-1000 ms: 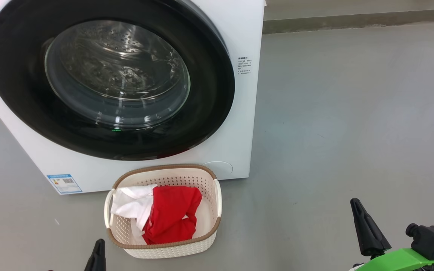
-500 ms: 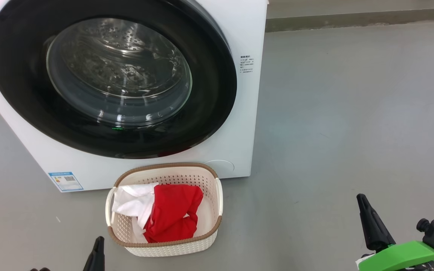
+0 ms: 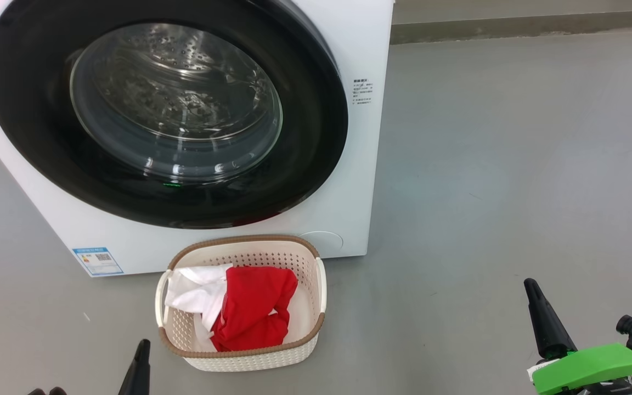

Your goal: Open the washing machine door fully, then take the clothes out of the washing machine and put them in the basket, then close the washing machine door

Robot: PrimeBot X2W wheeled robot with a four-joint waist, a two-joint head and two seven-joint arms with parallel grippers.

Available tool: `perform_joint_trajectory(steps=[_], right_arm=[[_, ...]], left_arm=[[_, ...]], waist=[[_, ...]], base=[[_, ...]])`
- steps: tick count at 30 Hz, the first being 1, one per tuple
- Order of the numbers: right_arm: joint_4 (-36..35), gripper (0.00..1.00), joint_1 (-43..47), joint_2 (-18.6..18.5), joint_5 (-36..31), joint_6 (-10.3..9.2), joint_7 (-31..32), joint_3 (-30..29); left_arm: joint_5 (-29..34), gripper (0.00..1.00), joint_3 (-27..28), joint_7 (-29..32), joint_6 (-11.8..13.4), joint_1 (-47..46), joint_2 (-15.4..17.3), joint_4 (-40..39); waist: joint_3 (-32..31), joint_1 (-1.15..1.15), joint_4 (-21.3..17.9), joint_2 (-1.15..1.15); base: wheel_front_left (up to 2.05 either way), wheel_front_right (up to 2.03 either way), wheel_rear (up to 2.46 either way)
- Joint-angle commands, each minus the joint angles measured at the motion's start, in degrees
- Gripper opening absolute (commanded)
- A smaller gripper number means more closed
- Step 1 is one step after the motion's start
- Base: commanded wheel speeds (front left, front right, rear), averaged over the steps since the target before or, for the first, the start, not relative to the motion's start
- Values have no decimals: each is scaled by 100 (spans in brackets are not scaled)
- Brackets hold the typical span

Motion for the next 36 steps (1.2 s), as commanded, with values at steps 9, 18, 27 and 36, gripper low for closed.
perform_joint_trajectory(steps=[9,18,27,36], right_arm=[[-80,0,-341,-96,691,-13,148,-22],[-31,0,-421,-104,1301,-15,298,-74],[18,0,-502,-109,1907,-16,450,-128],[68,0,-582,-113,2513,-18,604,-185]], left_arm=[[-612,0,224,157,-147,-375,5,-45],[-1147,0,310,306,-237,-474,-21,19],[-1680,0,395,454,-327,-572,-48,84],[-2215,0,481,603,-418,-670,-74,149]], waist=[[18,-1,23,0],[36,-1,47,0],[55,-1,71,0],[73,-1,94,0]], base=[[0,0,0],[0,0,0],[0,0,0],[0,0,0]])
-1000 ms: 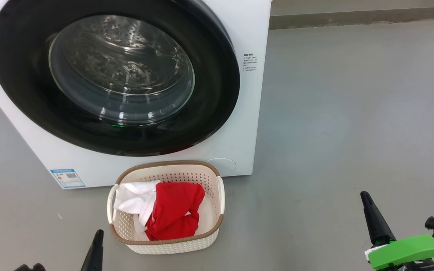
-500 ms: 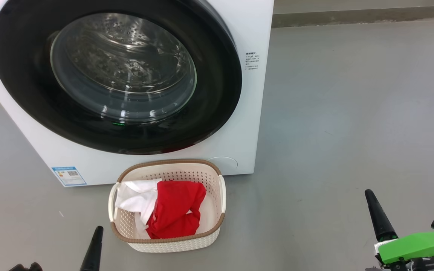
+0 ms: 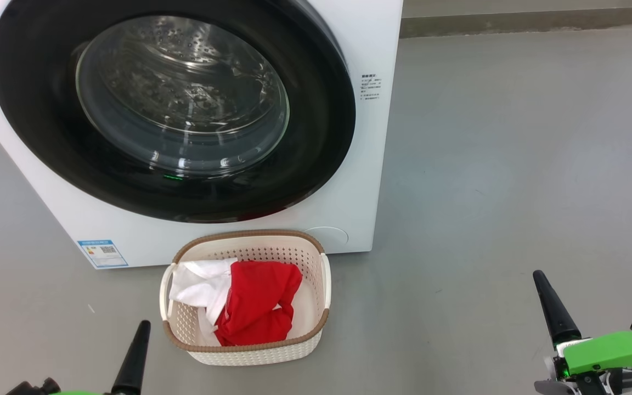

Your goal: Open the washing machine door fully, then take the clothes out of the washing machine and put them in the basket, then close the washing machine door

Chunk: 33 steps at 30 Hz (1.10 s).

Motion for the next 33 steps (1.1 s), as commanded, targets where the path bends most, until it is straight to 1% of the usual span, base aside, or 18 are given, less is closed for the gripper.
perform_joint_trajectory(steps=[1,22,33], right_arm=[[-127,0,-342,-99,181,-2,47,40],[-12,0,-531,-103,1588,-5,412,-100],[-10,0,-533,-85,1566,-5,432,-126]], left_arm=[[-170,0,204,49,-82,-325,47,-96],[-1417,0,404,395,-292,-554,-14,55],[-1418,0,403,394,-292,-554,-14,55]], waist=[[3,0,3,0],[45,0,58,0],[45,0,58,0]], base=[[0,0,0],[0,0,0],[0,0,0]])
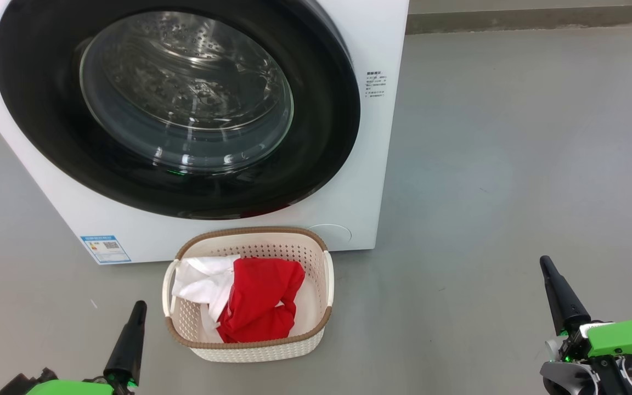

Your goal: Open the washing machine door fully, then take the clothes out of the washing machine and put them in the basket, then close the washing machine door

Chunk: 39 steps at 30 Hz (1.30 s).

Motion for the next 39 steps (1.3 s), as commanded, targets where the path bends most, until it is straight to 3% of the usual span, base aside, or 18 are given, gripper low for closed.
perform_joint_trajectory(steps=[1,39], right_arm=[[-142,0,-257,-79,21,-4,46,71],[-137,0,-262,-32,-34,-4,99,5]], left_arm=[[-36,0,204,23,-42,-225,59,-114],[-38,0,201,20,-42,-225,59,-114]], waist=[[0,0,0,0],[0,0,0,0]], base=[[0,0,0],[0,0,0]])
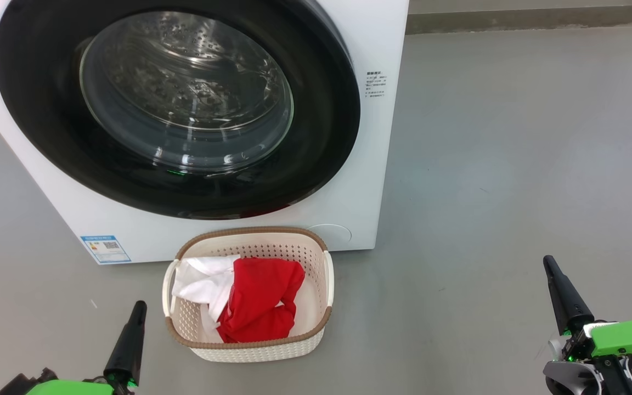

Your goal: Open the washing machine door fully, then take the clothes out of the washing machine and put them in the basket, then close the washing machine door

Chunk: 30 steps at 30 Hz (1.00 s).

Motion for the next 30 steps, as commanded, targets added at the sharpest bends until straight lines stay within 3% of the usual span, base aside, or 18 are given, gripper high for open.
perform_joint_trajectory(steps=[1,30], right_arm=[[-141,0,-261,-45,-27,-4,33,102],[-139,0,-264,-20,-57,-4,62,67]], left_arm=[[-38,0,201,20,-42,-225,60,-116],[-39,0,200,20,-42,-225,60,-116]], waist=[[0,0,0,0],[0,0,0,0]], base=[[0,0,0],[0,0,0]])
